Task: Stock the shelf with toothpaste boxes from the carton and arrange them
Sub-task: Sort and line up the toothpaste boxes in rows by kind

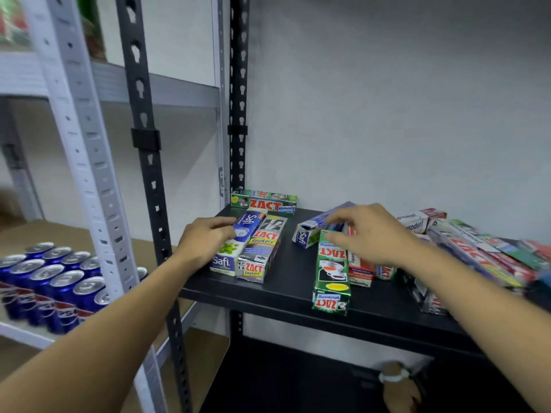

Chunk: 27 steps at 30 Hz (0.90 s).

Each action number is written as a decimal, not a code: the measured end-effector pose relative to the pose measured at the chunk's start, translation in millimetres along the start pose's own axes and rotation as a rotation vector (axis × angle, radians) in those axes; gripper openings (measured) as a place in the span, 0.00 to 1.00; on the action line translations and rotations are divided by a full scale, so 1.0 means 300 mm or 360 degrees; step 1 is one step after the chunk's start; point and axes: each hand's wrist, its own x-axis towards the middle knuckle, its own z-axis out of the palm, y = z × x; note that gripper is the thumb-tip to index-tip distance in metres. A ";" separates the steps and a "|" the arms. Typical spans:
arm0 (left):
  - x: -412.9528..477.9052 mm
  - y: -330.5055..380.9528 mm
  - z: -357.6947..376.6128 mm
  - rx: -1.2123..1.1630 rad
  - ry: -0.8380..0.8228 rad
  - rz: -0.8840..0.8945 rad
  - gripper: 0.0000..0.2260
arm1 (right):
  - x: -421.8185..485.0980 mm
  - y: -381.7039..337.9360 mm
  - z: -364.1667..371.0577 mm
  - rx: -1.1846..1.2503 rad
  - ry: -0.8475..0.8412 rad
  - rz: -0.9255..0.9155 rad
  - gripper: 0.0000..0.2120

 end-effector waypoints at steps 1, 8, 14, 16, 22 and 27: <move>-0.002 0.007 -0.005 0.0102 0.0026 0.0045 0.16 | -0.047 -0.003 0.005 0.0014 0.0044 0.0014 0.18; -0.045 0.124 0.039 0.0580 0.0009 0.0266 0.20 | -0.345 -0.104 0.114 -0.0041 0.0279 0.0003 0.32; -0.143 0.124 0.116 0.1208 -0.0117 0.0272 0.29 | -0.369 -0.175 0.198 -0.0159 0.0310 0.0175 0.30; -0.167 0.137 0.121 0.1214 -0.0145 0.0242 0.29 | -0.364 -0.196 0.193 -0.0156 0.0300 0.0212 0.23; -0.228 0.180 0.128 0.1318 -0.0213 0.0214 0.26 | -0.382 -0.201 0.132 0.0171 0.0510 0.0221 0.17; -0.242 0.192 0.146 0.1330 -0.0211 0.0237 0.26 | -0.409 -0.159 0.050 0.0437 0.0732 0.0187 0.19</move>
